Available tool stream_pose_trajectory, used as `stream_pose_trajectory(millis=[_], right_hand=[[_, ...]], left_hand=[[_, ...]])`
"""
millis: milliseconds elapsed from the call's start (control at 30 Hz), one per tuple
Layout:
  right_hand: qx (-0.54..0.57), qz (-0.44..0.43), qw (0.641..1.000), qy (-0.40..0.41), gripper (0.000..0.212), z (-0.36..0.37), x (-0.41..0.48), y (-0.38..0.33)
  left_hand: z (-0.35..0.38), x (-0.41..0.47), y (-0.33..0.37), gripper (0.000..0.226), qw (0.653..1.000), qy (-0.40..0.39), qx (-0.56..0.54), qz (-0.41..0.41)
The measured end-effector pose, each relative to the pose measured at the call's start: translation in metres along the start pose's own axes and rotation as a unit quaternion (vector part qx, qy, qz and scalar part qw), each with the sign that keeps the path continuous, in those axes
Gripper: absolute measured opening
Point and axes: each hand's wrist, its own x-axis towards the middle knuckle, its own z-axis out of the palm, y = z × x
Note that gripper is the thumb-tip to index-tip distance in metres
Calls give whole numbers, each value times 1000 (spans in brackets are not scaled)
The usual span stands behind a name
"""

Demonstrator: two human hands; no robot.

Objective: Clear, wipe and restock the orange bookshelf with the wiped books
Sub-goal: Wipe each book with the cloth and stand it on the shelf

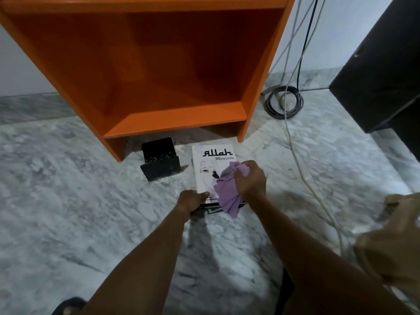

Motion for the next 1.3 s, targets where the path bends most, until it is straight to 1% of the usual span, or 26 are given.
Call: stream_pose_trajectory(millis=[100, 200, 267, 300, 333, 367, 400, 433, 467, 500, 533, 567, 600, 633, 700, 767, 900, 967, 1033, 1100, 1133, 1167, 1200, 1233, 1267, 1300], right_hand=[[29, 28, 999, 20, 20, -6, -3, 0], [76, 65, 993, 59, 28, -17, -7, -10], [123, 83, 983, 109, 24, -26, -11, -22], [148, 69, 977, 135, 21, -32, -14, -28], [167, 38, 974, 147, 18, -37, -20, -32], [177, -3, 976, 131, 16, -41, -28, -37], [176, -45, 980, 81, 13, -40, -35, -39], [166, -81, 983, -4, 8, -38, -46, -43], [116, -117, 982, -94, 13, -32, -56, -42], [47, -166, 972, -160, 29, -27, -65, -43], [-18, -201, 960, -195, 46, -15, -65, -38], [-39, -221, 950, -216, 58, -10, -68, -41], [-49, -239, 943, -226, 63, -6, -67, -44], [-67, -258, 937, -225, 63, -7, -67, -48], [-114, -309, 926, -184, 59, -14, -65, -64], [-116, -335, 928, -113, 57, -24, -58, -87], [-117, -332, 936, -4, 49, -39, -29, -121], [-79, -289, 952, 61, 47, -51, -15, -129], [-25, -196, 975, 105, 47, -63, -8, -129], [39, -84, 990, 107, 39, -73, -4, -127], [66, -41, 991, 105, 36, -77, -4, -126], [80, -26, 990, 113, 35, -79, -3, -126], [85, -40, 987, 134, 36, -81, -6, -129], [85, -80, 980, 159, 38, -80, -10, -135], [84, -144, 971, 171, 39, -78, -16, -141], [77, -219, 959, 160, 39, -74, -24, -147]], left_hand=[[0, -3, 4, 28, 995, -70, -64, -9], [-2, -19, 15, 13, 980, -137, -146, -9], [-7, -28, 19, 19, 970, -157, -184, 4], [-10, -34, 21, 25, 965, -167, -203, 12], [-14, -42, 24, 31, 959, -180, -217, 23], [-17, -50, 25, 34, 955, -191, -224, 33], [-19, -56, 26, 38, 951, -202, -231, 46], [-22, -67, 28, 41, 948, -209, -230, 65], [-24, -75, 28, 46, 946, -216, -229, 82], [-28, -87, 32, 51, 944, -219, -219, 109], [-30, -91, 32, 55, 944, -223, -209, 125], [-36, -99, 35, 57, 944, -222, -196, 143], [-43, -109, 36, 58, 945, -219, -185, 158], [-49, -118, 39, 57, 944, -221, -179, 165], [-64, -138, 46, 58, 941, -229, -159, 190], [-76, -156, 56, 62, 936, -240, -132, 222], [-89, -185, 66, 66, 926, -258, -108, 254], [-93, -195, 68, 70, 920, -270, -103, 266], [-97, -203, 72, 72, 916, -277, -89, 274], [-102, -209, 74, 73, 915, -282, -68, 282], [-103, -212, 74, 74, 913, -284, -57, 286], [-105, -213, 75, 75, 913, -284, -48, 289], [-106, -214, 76, 75, 911, -285, -43, 294], [-107, -216, 77, 75, 910, -285, -41, 297], [-107, -217, 79, 75, 910, -283, -39, 300], [-106, -219, 82, 74, 908, -281, -38, 307]])
